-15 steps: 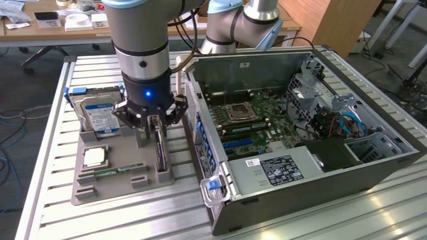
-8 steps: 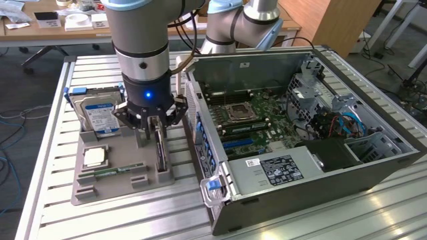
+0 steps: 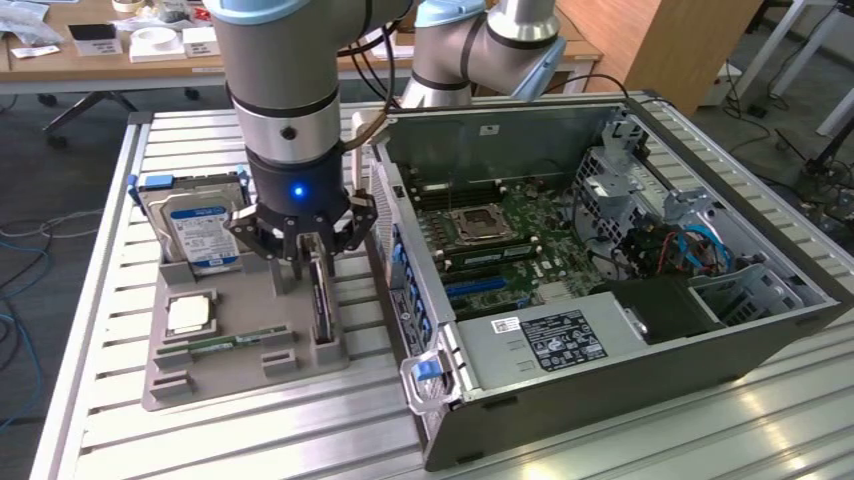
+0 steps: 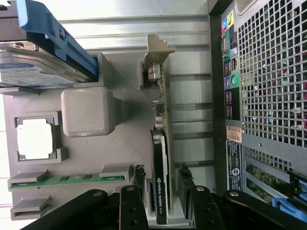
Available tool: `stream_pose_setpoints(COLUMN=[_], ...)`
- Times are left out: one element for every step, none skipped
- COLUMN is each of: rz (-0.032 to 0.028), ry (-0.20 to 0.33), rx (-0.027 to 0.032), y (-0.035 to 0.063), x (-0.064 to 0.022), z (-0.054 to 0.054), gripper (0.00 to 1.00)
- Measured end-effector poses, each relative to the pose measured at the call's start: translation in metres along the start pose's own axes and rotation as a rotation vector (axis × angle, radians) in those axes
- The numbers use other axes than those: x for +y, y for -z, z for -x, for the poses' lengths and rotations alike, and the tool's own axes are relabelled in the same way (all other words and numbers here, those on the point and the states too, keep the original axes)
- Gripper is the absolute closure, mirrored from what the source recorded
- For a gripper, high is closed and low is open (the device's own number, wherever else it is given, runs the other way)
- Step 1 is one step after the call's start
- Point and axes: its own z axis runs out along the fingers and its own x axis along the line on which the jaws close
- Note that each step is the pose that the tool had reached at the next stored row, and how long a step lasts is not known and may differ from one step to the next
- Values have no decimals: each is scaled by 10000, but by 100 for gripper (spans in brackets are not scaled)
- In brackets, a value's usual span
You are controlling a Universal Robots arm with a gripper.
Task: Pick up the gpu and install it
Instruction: 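Pick up the gpu and move the gpu toward the slot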
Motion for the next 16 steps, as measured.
stream_pose_setpoints(rz=[3, 5, 3, 2, 2, 1, 1, 1, 1, 1, 1, 3, 4, 4, 2, 2], ry=[0, 0, 0, 0, 0, 0, 0, 0, 0, 0, 0, 0, 1, 1, 0, 0], rx=[-3, -5, -3, -2, -2, -1, -1, -1, -1, -1, -2, -3, -4, -3, -3, -2], y=[-5, -13, -21, -30, -38, -39, -39, -39, -39, -40, -40, -41, -42, -42, -42, -42], x=[0, 0, 0, -1, -1, -1, -1, -2, -1, -1, -1, -1, -1, -1, -1, -1], z=[0, 0, 0, 0, 0, -1, -1, -1, -1, -1, 0, 3, 7, 10, 12, 12], gripper=[58, 58, 58, 58, 58, 58, 58, 58, 58, 58, 58, 58, 58, 58, 58, 58])
